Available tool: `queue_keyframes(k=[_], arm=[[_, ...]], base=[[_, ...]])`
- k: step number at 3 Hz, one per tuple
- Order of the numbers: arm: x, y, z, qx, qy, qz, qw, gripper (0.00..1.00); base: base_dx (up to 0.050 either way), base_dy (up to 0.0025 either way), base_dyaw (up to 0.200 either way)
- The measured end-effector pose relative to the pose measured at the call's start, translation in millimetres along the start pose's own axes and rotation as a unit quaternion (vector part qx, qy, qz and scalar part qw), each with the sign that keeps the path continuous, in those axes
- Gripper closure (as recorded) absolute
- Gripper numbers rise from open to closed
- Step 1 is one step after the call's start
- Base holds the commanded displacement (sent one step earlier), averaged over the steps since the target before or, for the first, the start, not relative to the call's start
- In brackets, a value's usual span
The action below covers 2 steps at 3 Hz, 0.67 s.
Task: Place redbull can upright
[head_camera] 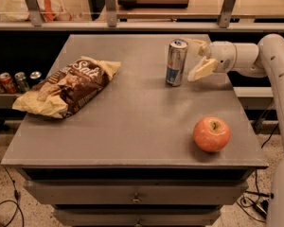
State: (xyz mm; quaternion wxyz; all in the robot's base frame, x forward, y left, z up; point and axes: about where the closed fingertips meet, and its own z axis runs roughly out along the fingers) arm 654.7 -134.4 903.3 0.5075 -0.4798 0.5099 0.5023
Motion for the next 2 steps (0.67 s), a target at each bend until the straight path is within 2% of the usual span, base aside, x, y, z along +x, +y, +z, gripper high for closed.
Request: queue_keyframes(k=[2], arm=[[9,-8,-23,0.020,0.030,-0.016,0.9992,0.00]], base=[[0.000,0.00000,0.000]])
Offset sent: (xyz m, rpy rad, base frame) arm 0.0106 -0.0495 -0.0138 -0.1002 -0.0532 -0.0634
